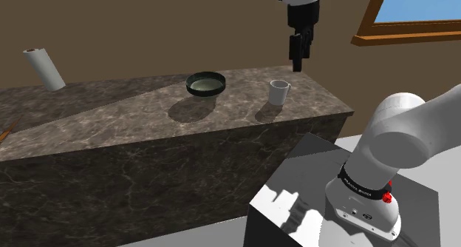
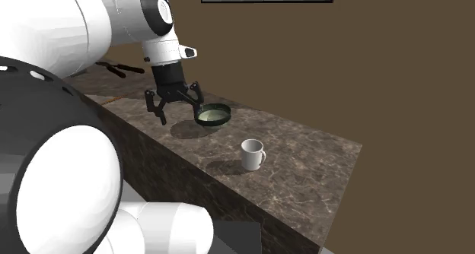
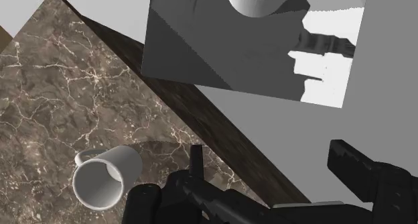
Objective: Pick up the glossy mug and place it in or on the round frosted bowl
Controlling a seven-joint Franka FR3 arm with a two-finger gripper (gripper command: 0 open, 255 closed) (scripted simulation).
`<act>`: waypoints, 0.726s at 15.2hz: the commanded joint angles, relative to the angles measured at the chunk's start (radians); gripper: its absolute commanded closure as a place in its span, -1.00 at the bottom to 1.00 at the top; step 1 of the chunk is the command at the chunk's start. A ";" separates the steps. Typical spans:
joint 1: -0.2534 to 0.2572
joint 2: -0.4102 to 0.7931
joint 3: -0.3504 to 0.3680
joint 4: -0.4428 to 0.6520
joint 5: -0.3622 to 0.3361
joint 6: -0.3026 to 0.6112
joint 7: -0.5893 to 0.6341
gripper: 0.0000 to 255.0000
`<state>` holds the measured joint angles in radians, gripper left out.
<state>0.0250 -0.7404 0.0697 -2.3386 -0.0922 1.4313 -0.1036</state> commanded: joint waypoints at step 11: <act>-0.079 0.131 -0.141 -0.145 -0.061 0.382 -0.042 -1.00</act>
<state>-0.0463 -0.6269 -0.0568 -2.4716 -0.1486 1.7700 -0.1415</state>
